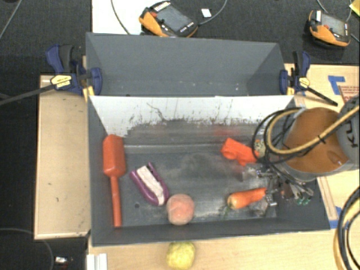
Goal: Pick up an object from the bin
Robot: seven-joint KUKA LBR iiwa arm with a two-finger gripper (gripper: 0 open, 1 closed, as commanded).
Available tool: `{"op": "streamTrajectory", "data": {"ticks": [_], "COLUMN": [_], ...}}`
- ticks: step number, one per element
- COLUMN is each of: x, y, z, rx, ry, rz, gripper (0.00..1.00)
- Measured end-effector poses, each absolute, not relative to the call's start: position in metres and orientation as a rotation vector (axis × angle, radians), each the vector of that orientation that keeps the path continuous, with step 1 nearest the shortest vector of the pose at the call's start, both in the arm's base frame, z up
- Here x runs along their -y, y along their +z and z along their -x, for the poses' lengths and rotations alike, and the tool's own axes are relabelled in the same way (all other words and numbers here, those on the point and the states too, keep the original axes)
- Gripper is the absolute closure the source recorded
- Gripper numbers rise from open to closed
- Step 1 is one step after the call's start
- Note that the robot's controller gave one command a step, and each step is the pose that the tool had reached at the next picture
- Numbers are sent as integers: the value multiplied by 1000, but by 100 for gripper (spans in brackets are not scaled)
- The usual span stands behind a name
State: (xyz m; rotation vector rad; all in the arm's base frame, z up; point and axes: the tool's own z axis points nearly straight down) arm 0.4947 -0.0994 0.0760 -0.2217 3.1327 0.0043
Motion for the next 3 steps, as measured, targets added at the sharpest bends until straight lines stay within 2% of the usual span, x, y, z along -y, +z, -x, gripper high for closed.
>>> {"op": "streamTrajectory", "data": {"ticks": [1,2,3], "x": [87,76,76], "y": [70,70,70], "z": [-485,-481,-481], "rx": [-3077,-3119,-3119], "ry": [-5,4,4], "rz": [508,332,333], "gripper": [0,100,100]}}
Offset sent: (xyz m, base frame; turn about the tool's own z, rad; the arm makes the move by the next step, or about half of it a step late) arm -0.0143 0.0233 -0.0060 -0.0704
